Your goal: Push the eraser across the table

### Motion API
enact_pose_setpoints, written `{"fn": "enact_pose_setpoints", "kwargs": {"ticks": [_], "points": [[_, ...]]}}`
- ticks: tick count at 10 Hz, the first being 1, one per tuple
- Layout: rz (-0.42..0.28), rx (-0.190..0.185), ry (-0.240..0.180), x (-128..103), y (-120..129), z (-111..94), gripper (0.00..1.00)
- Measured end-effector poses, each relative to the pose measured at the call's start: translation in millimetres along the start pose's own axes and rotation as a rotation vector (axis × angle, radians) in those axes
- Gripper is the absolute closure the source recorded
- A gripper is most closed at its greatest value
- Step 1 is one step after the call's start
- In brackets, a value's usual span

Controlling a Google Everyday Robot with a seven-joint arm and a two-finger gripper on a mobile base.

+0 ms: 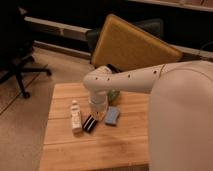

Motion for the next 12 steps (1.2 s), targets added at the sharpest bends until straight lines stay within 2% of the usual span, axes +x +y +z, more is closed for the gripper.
{"fn": "enact_pose_setpoints", "kwargs": {"ticks": [1,3,4,5,6,9,10,12], "points": [[0.002,-0.007,0.040,-4,0,17,1.00],[-0.006,-0.037,0.075,-13,9,33,1.00],[-0.025,-0.064,0.093,-17,18,41,1.00],[-0.063,-0.076,0.121,-15,30,50,1.00],[-0.076,-0.082,0.130,-13,35,52,1.00],[-0.071,-0.076,0.128,-14,31,51,1.00],[-0.072,-0.059,0.131,-11,29,50,1.00],[-0.070,0.009,0.146,-2,26,51,1.00]]}}
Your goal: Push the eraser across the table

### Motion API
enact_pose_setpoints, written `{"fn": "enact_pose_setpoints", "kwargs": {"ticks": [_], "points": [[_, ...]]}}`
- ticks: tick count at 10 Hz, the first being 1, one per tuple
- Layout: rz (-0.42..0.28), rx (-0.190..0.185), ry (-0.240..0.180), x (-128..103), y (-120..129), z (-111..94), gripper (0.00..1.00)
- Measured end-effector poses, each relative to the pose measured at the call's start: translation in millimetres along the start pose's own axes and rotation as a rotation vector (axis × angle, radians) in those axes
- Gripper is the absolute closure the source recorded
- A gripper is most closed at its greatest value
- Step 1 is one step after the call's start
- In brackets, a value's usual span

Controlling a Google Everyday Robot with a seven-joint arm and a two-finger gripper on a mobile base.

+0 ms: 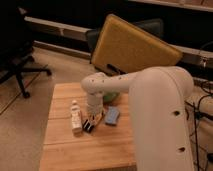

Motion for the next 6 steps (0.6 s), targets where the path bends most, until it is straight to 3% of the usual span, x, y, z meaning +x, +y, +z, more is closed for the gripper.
{"fn": "enact_pose_setpoints", "kwargs": {"ticks": [3,6], "points": [[0.036,0.046,-0.014,-5,-7,0,1.00],[0.059,0.053,-0.010,-18,-12,7,1.00]]}}
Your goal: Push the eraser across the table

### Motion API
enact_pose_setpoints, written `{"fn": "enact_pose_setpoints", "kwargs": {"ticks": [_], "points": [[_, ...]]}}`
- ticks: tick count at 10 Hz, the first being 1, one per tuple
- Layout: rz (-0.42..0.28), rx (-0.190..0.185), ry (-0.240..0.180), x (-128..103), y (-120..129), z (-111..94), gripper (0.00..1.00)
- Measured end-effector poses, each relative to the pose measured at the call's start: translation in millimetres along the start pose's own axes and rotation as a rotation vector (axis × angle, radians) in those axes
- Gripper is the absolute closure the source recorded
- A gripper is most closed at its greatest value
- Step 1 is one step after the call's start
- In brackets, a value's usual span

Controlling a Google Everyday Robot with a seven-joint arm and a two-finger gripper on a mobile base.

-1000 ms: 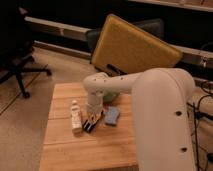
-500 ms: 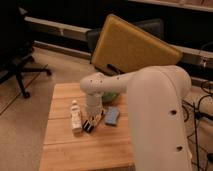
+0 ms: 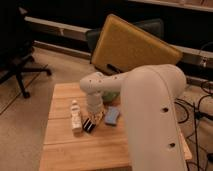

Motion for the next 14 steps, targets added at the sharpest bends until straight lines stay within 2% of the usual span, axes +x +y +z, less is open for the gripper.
{"fn": "enact_pose_setpoints", "kwargs": {"ticks": [3,5,6,8,10,12,13,14], "points": [[0.015,-0.007,0.065,-10,-3,22,1.00],[0.008,-0.002,0.076,-19,0,28,1.00],[-0.008,0.008,0.061,-27,4,30,1.00],[-0.100,0.021,-0.047,-55,23,22,1.00],[-0.245,0.016,-0.164,-76,64,5,1.00],[-0.330,0.011,-0.210,-81,89,-4,1.00],[-0.356,-0.001,-0.213,-76,101,-7,1.00],[-0.356,0.003,-0.215,-77,99,-6,1.00]]}}
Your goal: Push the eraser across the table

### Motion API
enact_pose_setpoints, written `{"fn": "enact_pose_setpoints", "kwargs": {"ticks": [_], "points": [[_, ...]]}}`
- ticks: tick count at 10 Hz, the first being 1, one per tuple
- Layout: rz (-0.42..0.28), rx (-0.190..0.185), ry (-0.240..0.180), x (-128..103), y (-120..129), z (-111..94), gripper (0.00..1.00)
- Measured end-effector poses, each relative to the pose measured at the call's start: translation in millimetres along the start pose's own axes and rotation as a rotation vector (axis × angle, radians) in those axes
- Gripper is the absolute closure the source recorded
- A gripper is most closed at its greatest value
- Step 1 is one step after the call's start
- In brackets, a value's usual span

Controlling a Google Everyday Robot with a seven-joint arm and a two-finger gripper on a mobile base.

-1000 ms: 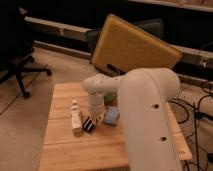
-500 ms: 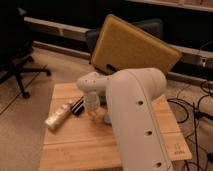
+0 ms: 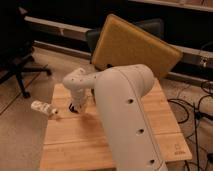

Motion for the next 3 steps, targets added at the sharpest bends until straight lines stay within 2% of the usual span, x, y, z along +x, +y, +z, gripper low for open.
{"fn": "enact_pose_setpoints", "kwargs": {"ticks": [1,3], "points": [[0.001,0.000,0.000,0.0,-0.3,-0.2,0.95],[0.001,0.000,0.000,0.0,-0.5,-0.1,0.76]]}}
